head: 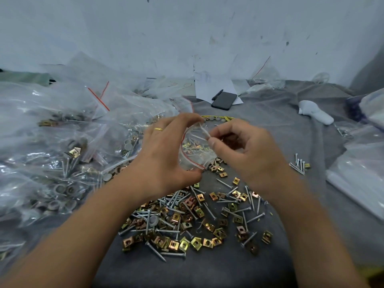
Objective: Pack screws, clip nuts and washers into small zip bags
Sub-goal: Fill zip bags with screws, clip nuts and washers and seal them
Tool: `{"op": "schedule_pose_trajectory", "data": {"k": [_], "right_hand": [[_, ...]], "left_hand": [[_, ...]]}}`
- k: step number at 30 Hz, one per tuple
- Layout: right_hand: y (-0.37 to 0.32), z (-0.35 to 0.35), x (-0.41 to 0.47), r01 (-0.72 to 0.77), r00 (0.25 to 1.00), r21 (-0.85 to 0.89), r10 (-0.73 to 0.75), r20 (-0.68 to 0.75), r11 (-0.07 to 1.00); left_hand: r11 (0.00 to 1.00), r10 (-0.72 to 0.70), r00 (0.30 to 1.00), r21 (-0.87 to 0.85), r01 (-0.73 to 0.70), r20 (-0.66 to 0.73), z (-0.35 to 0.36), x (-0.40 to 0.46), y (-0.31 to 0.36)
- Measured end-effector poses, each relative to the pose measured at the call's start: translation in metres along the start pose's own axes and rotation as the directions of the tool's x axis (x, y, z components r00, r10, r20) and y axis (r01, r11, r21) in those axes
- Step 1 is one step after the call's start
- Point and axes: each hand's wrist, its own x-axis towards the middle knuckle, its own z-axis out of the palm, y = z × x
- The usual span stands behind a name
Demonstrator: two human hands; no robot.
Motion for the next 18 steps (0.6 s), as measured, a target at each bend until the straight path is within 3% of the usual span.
{"op": "schedule_pose_trajectory", "data": {"k": [2,4,7,9,10,14,18], "right_hand": [[-0.003,0.006,0.003,0.091,0.996,-0.222,-0.094,-0.001,0.971],[-0.005,0.008,0.005,0.149,0.988,-0.308,-0.155,0.004,0.94],[-0.003,0.006,0.005,0.116,0.967,-0.11,-0.138,-0.214,0.987],[0.009,-0.007,0.005,0.013,0.905,-0.029,-0.024,-0.424,0.999],[0.019,-0.018,0.005,-0.083,0.88,-0.075,0.038,-0.474,0.994],[0.062,-0.065,-0.016,-0.514,0.814,-0.344,0.32,-0.485,0.786],[0.073,-0.087,-0.031,-0.672,0.73,-0.423,0.445,-0.519,0.608]], "left_hand": [[1.0,0.014,1.0,-0.01,-0.014,0.001,0.001,0.0,0.001],[0.999,0.03,1.0,-0.026,-0.03,-0.007,0.001,-0.001,0.0],[0.997,0.017,0.999,-0.07,-0.019,-0.03,0.001,0.001,-0.004],[0.99,-0.021,0.999,-0.141,0.017,-0.029,0.001,0.002,-0.007],[0.985,-0.03,0.999,-0.17,0.024,-0.033,0.0,0.002,-0.008],[0.982,-0.013,0.997,-0.188,-0.002,-0.076,-0.003,0.003,-0.012],[0.981,0.013,0.996,-0.191,-0.028,-0.083,-0.003,0.004,-0.021]]}}
